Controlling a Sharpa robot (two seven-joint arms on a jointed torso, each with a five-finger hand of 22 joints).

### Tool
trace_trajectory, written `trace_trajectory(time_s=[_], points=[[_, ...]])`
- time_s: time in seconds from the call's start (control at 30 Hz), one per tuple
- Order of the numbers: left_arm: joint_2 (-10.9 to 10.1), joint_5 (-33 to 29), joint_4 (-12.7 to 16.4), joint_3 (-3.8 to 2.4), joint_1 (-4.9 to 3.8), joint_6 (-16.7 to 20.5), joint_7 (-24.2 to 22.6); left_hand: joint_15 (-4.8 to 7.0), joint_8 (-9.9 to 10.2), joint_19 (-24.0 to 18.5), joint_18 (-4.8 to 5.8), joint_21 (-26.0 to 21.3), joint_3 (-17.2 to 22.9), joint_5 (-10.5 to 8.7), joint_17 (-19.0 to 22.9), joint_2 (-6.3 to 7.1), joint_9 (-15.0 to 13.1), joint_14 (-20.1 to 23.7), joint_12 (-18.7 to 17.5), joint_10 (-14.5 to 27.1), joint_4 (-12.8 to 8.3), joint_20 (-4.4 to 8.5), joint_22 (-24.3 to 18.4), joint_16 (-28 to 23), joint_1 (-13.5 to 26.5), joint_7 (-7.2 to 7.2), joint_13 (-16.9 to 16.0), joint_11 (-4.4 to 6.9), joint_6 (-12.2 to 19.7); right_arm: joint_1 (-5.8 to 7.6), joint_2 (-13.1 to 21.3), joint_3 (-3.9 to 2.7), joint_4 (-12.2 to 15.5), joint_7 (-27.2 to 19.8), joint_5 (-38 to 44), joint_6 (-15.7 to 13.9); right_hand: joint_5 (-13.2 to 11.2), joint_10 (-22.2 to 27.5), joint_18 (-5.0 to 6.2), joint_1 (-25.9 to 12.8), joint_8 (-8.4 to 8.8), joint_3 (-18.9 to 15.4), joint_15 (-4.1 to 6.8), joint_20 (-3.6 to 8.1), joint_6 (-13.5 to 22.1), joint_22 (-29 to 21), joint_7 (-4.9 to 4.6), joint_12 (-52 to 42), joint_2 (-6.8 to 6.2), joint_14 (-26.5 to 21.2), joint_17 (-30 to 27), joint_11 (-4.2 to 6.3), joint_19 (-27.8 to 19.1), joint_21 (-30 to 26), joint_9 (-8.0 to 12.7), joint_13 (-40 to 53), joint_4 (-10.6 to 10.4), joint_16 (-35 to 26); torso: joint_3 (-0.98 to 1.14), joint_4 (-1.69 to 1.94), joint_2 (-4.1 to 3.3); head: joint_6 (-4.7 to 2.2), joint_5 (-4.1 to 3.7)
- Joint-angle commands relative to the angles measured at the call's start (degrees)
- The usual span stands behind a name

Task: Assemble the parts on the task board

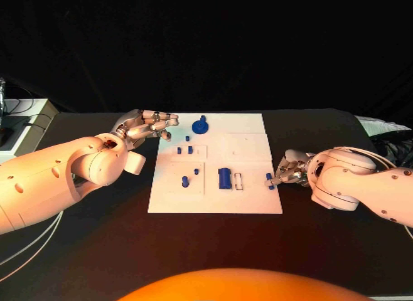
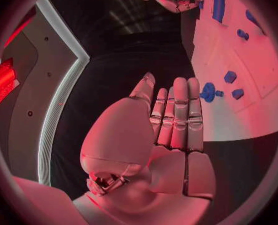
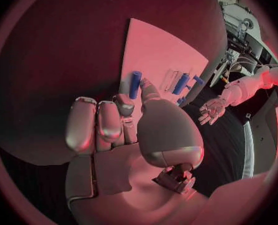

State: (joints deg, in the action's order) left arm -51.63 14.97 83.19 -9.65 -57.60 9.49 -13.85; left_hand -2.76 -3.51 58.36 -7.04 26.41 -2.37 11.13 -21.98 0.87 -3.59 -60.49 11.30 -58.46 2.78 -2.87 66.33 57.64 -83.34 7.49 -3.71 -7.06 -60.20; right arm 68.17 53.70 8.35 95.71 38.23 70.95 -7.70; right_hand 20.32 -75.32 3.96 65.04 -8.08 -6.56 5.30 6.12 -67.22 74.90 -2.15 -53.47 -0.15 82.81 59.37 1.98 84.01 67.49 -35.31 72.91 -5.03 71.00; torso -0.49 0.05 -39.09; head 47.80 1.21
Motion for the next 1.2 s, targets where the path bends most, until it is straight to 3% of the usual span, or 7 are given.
trace_trajectory(time_s=[0.03,0.13,0.23,0.53,0.87,1.03,1.2], points=[[0.06,0.07,0.18,-0.04,0.02,-0.98,-0.54,0.05,-0.24,0.04,-0.05,-0.36,-0.11,-0.08,0.08,-0.22,-0.08,0.33,0.37,0.18,0.08,-0.21,0.05,0.38,0.33,0.06,0.04,0.23,0.38,-0.52,-0.67,0.2,-0.39,0.78,2.32,1.1,0.55,-0.21,-0.5,0.82,0.1,0.15,0.3,0.19,0.41,9.35,0.25,0.26,0.92,0.16,-0.03,0.31,2.72,0.02,-0.06,-0.04,0.65,-0.32,0.0,-0.03,-0.01,0.0,-0.06],[0.06,0.07,0.19,-0.04,0.02,-1.01,-0.49,0.05,-0.23,0.06,-0.04,-0.39,-0.11,-0.09,0.08,-0.35,-0.08,0.32,0.36,0.18,0.15,-0.2,0.08,0.4,0.35,0.07,0.04,0.22,0.38,-0.78,-1.31,0.21,-0.79,0.82,2.82,0.84,0.62,-0.19,-0.53,1.46,0.1,0.38,0.34,0.24,0.52,9.35,0.32,0.23,1.75,0.17,0.0,0.37,2.72,0.03,-0.33,-0.01,1.58,-0.34,-0.02,0.06,-0.02,0.11,-0.1],[0.03,0.07,0.19,-0.04,0.02,-1.02,-0.44,0.05,-0.23,0.06,-0.04,-0.39,-0.11,-0.09,0.08,-0.35,-0.08,0.32,0.36,0.18,0.15,-0.2,0.08,0.4,0.35,0.07,0.04,0.22,0.38,-1.0,-1.84,0.21,-1.21,0.83,3.06,0.79,-2.1,-0.11,-0.54,2.4,0.24,2.61,0.42,0.31,0.65,9.33,0.41,0.3,2.26,0.15,-0.02,0.42,2.7,-0.05,-0.32,-0.02,2.09,-0.39,-0.03,0.08,-0.03,0.16,-0.09],[-0.09,0.07,0.29,-0.04,0.01,-0.98,-0.3,0.04,-0.21,0.09,-0.04,-0.41,-0.1,-0.08,0.08,-0.46,-0.07,0.31,0.35,0.19,0.21,-0.19,0.11,0.41,0.33,0.11,0.05,0.22,0.42,-1.34,-2.68,0.24,-2.1,0.56,3.0,1.77,1.77,0.13,-0.6,3.25,0.61,11.52,0.58,0.47,0.97,9.31,0.61,0.43,1.44,0.17,0.04,0.6,2.67,-0.18,-0.25,-0.01,4.29,-0.5,-0.06,0.01,0.01,0.38,0.05],[-0.18,0.07,0.33,-0.04,0.01,-0.91,-0.13,0.04,-0.22,0.11,-0.05,-0.45,-0.1,-0.08,0.09,-0.48,-0.08,0.3,0.29,0.27,0.18,-0.18,0.15,0.43,0.21,0.18,0.05,0.19,0.48,-1.42,-2.39,0.26,-1.84,-1.63,-2.01,1.23,6.44,0.57,-0.56,0.92,-0.67,28.5,0.41,0.37,2.87,9.26,-0.16,1.17,-0.84,0.12,-0.03,0.38,2.54,-0.43,-2.69,-0.42,9.8,-0.83,0.01,0.0,0.04,0.3,0.17],[-0.22,0.07,0.33,-0.04,0.01,-0.92,-0.03,0.04,-0.22,0.11,-0.05,-0.45,-0.1,-0.08,0.09,-0.48,-0.08,0.3,0.29,0.27,0.18,-0.18,0.15,0.43,0.21,0.18,0.05,0.19,0.48,-1.25,-1.83,0.24,-1.01,-3.15,-6.21,-0.19,7.61,0.86,-0.45,-0.44,-1.52,32.82,0.29,0.24,3.61,9.21,-0.55,1.51,-0.93,0.07,-0.1,0.23,2.46,-0.59,-4.24,-0.66,12.25,-0.98,0.0,-0.01,0.03,0.26,0.21],[-0.24,0.07,0.32,-0.04,0.01,-0.95,0.03,0.04,-0.22,0.11,-0.05,-0.45,-0.1,-0.08,0.09,-0.48,-0.08,0.3,0.29,0.27,0.18,-0.18,0.15,0.43,0.21,0.18,0.05,0.19,0.48,-0.64,-1.31,0.21,-0.19,-4.2,-9.09,-1.43,8.25,0.88,-0.42,-1.02,-1.84,33.97,0.29,0.2,3.74,9.23,-0.59,1.56,-0.96,0.1,-0.08,0.27,2.46,-0.51,-4.82,-0.78,13.18,-1.0,-0.04,-0.01,0.04,0.19,0.2]])
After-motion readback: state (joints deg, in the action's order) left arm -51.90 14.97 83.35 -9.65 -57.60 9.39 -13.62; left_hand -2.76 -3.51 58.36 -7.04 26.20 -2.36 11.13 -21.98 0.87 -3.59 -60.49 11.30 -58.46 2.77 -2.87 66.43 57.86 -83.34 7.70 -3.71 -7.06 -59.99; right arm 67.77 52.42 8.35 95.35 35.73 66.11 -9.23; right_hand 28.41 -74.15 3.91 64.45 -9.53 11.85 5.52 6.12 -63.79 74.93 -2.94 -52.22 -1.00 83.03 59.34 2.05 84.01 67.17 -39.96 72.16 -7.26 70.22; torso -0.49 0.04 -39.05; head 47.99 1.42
